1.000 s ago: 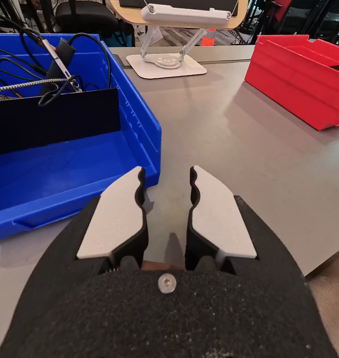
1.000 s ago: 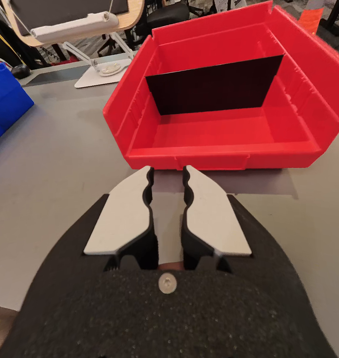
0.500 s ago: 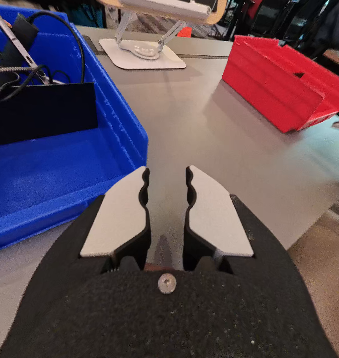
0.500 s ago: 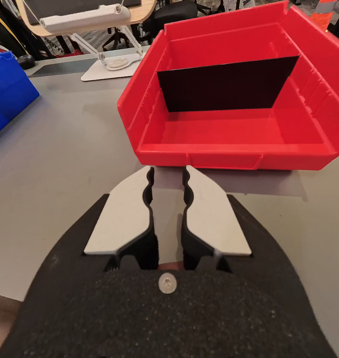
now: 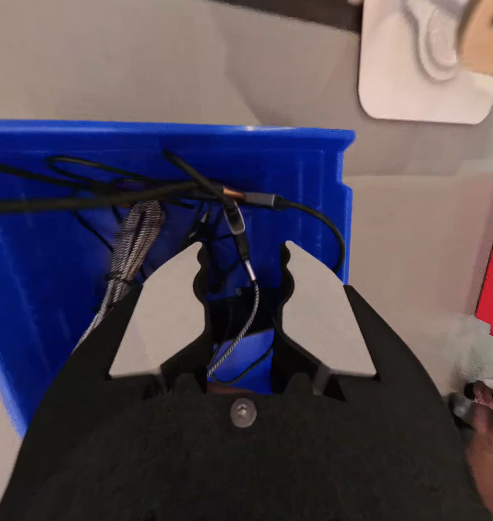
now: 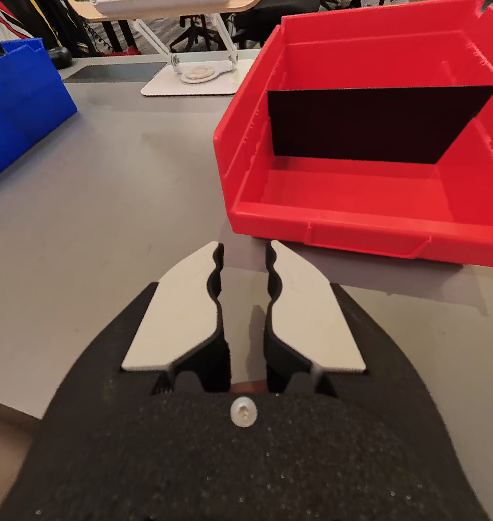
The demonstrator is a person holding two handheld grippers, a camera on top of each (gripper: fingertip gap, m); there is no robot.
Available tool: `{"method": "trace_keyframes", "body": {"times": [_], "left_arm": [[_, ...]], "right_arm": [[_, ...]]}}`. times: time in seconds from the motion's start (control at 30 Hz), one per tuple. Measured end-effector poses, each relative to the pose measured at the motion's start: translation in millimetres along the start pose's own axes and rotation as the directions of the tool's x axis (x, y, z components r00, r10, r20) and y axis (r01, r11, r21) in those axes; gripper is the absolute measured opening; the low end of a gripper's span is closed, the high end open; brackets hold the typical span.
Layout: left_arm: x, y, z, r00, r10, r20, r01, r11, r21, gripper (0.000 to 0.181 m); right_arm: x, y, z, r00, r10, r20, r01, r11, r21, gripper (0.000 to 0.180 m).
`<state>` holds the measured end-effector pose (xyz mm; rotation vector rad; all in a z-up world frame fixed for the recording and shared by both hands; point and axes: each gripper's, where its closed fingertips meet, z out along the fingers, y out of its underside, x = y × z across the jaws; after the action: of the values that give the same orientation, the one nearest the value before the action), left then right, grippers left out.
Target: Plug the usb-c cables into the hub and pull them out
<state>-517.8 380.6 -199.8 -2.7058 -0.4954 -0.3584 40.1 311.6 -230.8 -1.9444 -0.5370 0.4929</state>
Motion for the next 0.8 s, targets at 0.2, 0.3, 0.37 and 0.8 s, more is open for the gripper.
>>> {"method": "trace_keyframes", "body": {"times": [0.2,0.3,0.37,0.8], "left_arm": [[-12,3,25,0.997,0.01,0.071,-0.002,0.994,-0.106,0.011],[-16,5,7,0.996,0.043,0.083,-0.038,0.997,-0.071,0.009],[-10,-1,-17,0.998,0.049,0.042,-0.049,0.999,0.008,0.009],[129,-46,-334,0.905,0.399,-0.151,-0.212,0.728,0.652,0.009]], "right_arm": [[0,5,0,1.0,0.011,0.016,-0.01,1.0,-0.021,0.028],[3,5,-2,1.0,0.028,0.014,-0.028,0.999,-0.02,0.028],[3,5,-3,1.0,0.027,0.01,-0.027,1.0,-0.016,0.028],[-14,-17,-6,0.989,-0.146,-0.025,0.148,0.982,0.116,0.028]]}}
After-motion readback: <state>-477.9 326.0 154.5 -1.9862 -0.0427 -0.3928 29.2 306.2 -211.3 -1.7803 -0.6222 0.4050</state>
